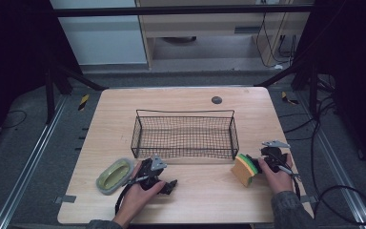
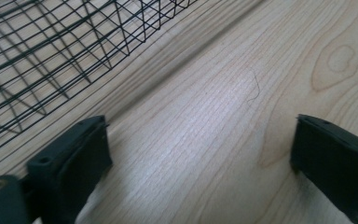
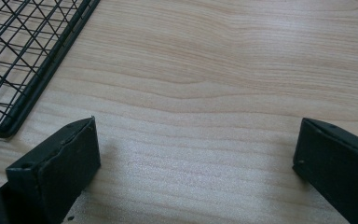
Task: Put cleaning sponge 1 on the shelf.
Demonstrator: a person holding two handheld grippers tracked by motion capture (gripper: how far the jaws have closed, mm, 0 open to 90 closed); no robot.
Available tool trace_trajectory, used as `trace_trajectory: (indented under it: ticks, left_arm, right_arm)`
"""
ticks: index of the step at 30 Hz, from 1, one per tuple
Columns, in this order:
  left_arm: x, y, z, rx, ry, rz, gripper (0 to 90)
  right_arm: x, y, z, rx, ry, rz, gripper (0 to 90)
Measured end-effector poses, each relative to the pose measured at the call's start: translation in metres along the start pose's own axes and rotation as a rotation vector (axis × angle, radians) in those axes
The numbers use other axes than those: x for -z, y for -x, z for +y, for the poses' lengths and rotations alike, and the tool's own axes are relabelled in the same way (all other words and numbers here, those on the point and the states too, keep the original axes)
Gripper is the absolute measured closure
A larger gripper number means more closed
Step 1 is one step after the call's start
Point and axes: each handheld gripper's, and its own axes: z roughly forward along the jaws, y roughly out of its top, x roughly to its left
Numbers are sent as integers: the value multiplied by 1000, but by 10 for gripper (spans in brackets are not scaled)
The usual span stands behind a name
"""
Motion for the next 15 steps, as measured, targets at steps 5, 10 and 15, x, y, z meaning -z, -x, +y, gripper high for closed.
trace_trajectory:
  ticks: [5,10,15]
  left_arm:
    - [20,-1,1,-17,20,-13,61]
    - [48,-9,9,-45,42,27,70]
    - [75,-21,17,-60,21,85,103]
  right_arm:
    - [1,1,-1,11,2,6,7]
    - [1,1,-1,13,0,7,7]
    - [1,1,-1,13,1,8,7]
